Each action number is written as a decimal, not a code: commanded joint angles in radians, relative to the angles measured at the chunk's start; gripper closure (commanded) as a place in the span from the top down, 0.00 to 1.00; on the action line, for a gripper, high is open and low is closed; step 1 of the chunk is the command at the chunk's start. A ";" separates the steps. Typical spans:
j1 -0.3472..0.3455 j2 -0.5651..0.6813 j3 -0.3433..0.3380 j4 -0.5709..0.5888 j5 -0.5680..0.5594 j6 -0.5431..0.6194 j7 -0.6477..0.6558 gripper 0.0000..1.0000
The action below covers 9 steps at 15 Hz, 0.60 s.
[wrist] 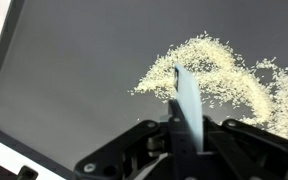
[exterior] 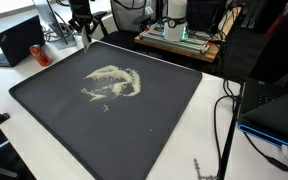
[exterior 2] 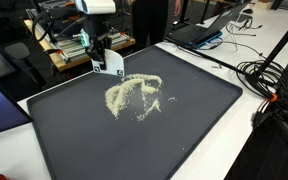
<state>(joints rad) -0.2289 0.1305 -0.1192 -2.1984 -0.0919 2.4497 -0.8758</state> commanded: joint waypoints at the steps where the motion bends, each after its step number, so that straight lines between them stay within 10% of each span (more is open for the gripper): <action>1: 0.019 -0.038 -0.013 -0.053 -0.051 0.069 0.049 0.01; 9: 0.029 -0.028 -0.024 -0.075 -0.170 0.170 0.179 0.01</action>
<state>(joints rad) -0.2186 0.1270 -0.1201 -2.2391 -0.1955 2.5924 -0.7730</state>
